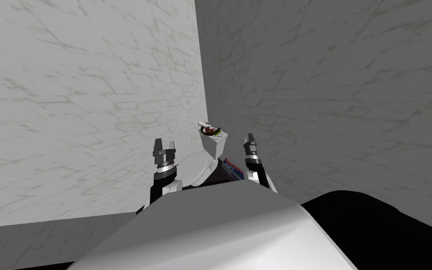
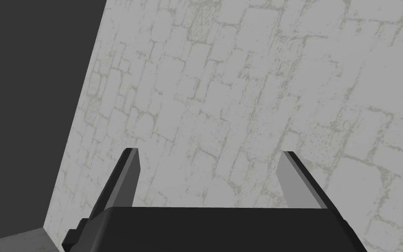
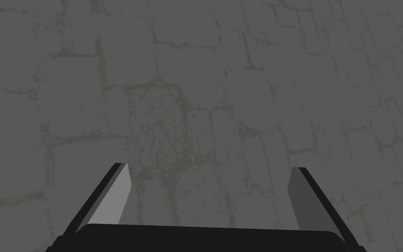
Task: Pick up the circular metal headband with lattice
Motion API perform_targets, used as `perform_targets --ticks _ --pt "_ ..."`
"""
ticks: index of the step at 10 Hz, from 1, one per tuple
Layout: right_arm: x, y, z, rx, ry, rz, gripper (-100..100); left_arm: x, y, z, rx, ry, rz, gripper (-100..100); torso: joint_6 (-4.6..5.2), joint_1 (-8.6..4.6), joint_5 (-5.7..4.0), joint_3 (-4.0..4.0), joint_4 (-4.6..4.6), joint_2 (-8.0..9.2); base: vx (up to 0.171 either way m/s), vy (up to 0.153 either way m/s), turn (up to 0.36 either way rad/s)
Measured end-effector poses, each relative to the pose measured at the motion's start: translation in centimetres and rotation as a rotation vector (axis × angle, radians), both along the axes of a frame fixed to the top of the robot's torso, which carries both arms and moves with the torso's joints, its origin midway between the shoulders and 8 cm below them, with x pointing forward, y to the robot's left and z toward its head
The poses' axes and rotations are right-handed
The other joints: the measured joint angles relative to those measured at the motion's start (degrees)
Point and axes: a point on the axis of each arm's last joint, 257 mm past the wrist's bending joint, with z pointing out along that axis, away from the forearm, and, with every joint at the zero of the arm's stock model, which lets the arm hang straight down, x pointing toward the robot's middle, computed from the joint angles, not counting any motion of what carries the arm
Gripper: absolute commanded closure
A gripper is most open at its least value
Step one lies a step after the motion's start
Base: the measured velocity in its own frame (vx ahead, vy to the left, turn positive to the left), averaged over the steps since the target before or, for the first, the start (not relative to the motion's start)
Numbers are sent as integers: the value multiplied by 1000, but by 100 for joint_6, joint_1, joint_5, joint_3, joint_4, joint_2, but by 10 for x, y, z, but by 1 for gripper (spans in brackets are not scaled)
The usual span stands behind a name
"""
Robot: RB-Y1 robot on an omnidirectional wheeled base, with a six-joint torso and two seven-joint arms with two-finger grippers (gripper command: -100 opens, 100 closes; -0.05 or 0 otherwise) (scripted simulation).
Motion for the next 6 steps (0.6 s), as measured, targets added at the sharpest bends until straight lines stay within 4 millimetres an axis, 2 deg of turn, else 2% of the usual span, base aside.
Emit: perform_targets --ticks 3,6 --pt "2 -3 -16 -68 77 14 -100 0 0 0 0 0 0 0 -1 16 3 3 1 5 -13 47 144" --pt "2 -16 -49 -150 216 10 -100 0 0 0 0 0 0 0 -2 28 6 5 2 9 -21 82 221"
